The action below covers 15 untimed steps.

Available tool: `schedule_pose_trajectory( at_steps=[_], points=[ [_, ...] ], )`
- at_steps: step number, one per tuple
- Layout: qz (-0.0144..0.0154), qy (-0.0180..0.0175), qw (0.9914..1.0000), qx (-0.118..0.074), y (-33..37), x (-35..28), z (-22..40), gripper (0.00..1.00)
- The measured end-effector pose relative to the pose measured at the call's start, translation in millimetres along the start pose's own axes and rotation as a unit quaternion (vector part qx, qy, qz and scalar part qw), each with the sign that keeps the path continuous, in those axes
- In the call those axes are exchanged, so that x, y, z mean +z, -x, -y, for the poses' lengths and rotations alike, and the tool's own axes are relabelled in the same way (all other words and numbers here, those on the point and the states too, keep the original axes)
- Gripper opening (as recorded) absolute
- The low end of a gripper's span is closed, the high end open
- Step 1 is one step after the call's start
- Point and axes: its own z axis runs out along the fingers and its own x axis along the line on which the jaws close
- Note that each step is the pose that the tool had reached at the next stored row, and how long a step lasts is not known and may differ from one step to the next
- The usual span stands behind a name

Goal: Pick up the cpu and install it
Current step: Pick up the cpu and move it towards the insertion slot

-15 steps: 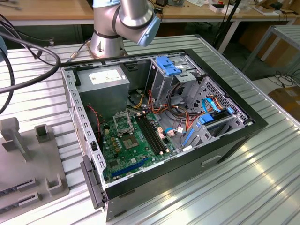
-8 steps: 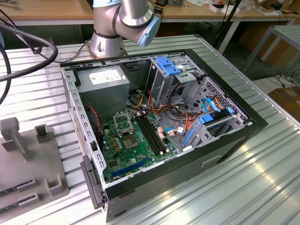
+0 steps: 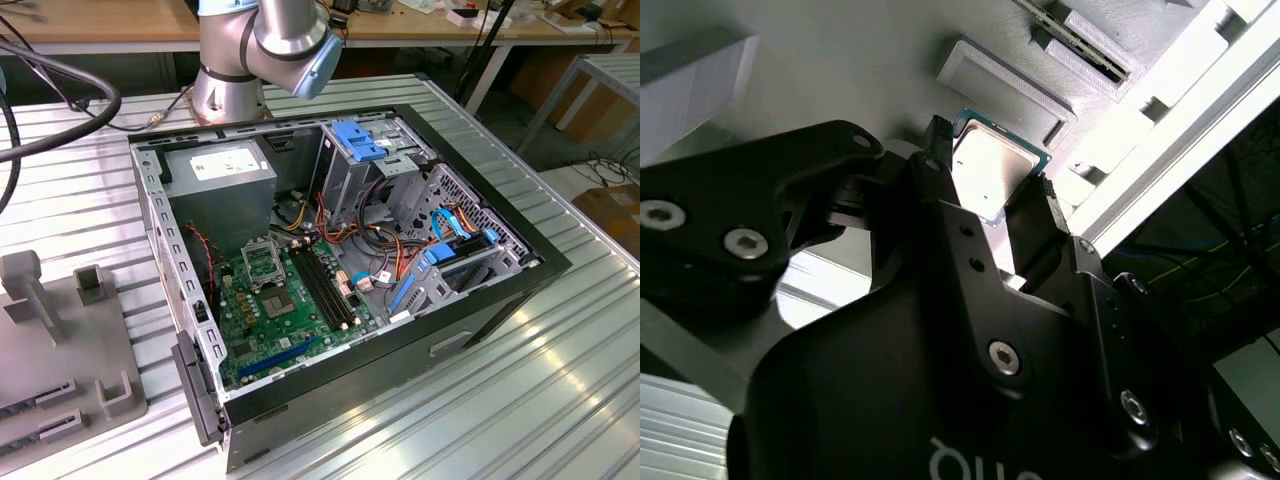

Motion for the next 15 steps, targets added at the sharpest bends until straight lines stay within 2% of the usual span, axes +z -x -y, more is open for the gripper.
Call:
schedule_pose_trajectory(
  at_steps=[11, 15],
  points=[
    [0.0, 0.0, 1.0, 0.0, 0.0, -2.5, 0.0, 0.47],
    [-0.0001, 0.0, 1.0, 0.0, -0.1, -6.9, 0.1, 0.47]
  ],
)
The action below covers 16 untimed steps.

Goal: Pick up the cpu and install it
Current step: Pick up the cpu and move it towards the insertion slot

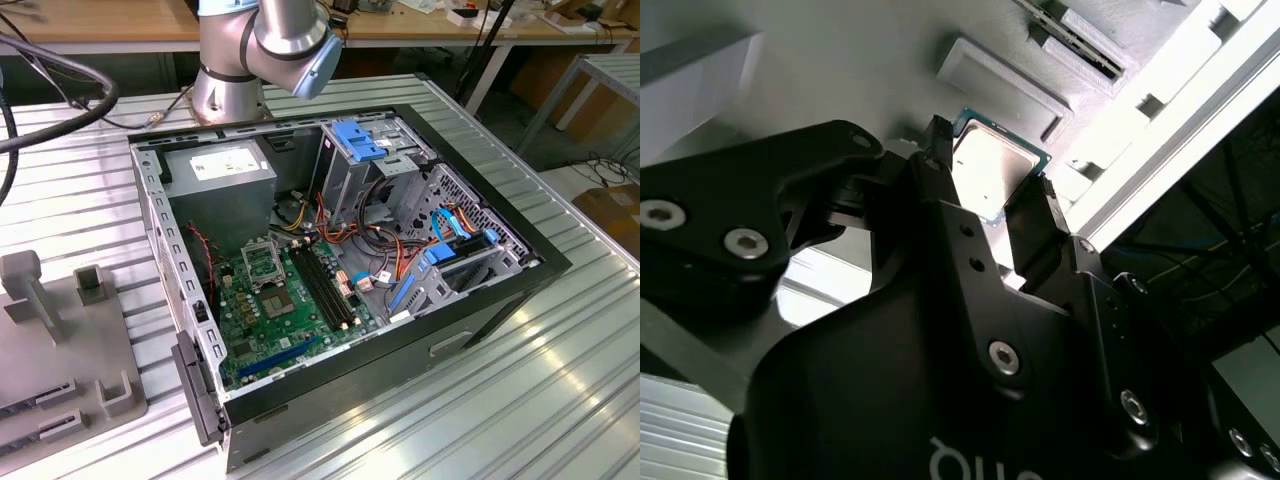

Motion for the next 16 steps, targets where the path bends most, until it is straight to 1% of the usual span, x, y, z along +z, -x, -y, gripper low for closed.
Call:
schedule_pose_trajectory(
  at_steps=[4, 9, 10, 11, 16],
  points=[
    [0.0001, 0.0, 1.0, 0.0, -0.1, -6.6, 0.0, 0.47],
    [0.0, 0.0, 1.0, 0.0, -0.3, -17.5, 0.1, 0.47],
    [0.0, 0.0, 1.0, 0.0, -0.3, -21.7, 0.1, 0.47],
    [0.0001, 0.0001, 1.0, 0.0, -0.4, -27.3, 0.1, 0.47],
    [0.0001, 0.0, 1.0, 0.0, -0.5, -41.2, 0.1, 0.47]
  ],
)
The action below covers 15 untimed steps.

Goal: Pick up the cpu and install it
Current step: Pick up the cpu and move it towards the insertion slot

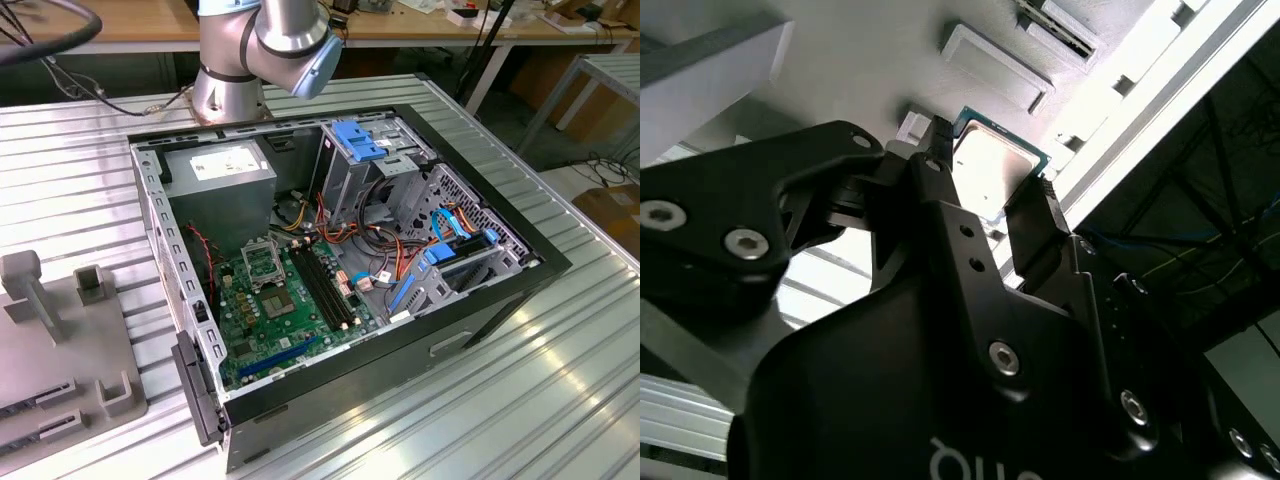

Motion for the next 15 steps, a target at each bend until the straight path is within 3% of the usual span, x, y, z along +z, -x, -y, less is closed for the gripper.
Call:
schedule_pose_trajectory(
  at_steps=[8, 15],
  points=[
    [0.0, 0.0, 1.0, 0.0, -0.1, -21.2, 0.1, 0.47],
    [0.0, 0.0, 1.0, 0.0, -0.2, -21.7, 0.1, 0.47]
  ],
)
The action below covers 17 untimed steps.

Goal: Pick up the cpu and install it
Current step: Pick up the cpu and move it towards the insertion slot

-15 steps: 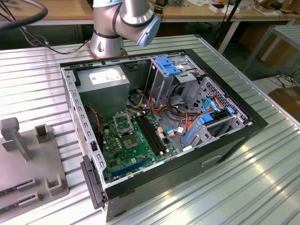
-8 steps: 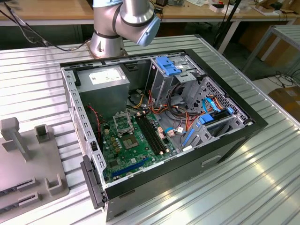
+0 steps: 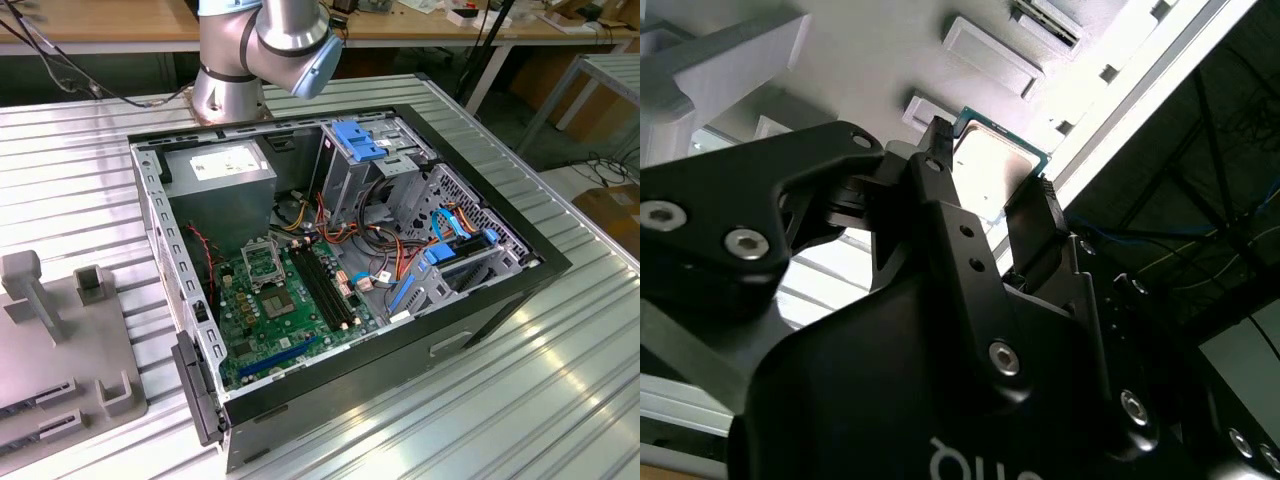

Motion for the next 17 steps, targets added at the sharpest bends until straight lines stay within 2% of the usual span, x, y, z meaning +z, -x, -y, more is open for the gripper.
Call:
schedule_pose_trajectory(
  at_steps=[4, 9, 13, 17],
  points=[
    [0.0, 0.0, 1.0, 0.0, 0.0, -0.1, 0.0, 0.47],
    [0.0, 0.0, 1.0, 0.0, 0.0, -3.4, 0.0, 0.47],
    [0.0, 0.0, 1.0, 0.0, -0.1, -9.3, 0.0, 0.47],
    [-0.0002, 0.0001, 1.0, 0.0, -0.3, -18.9, 0.1, 0.47]
  ],
)
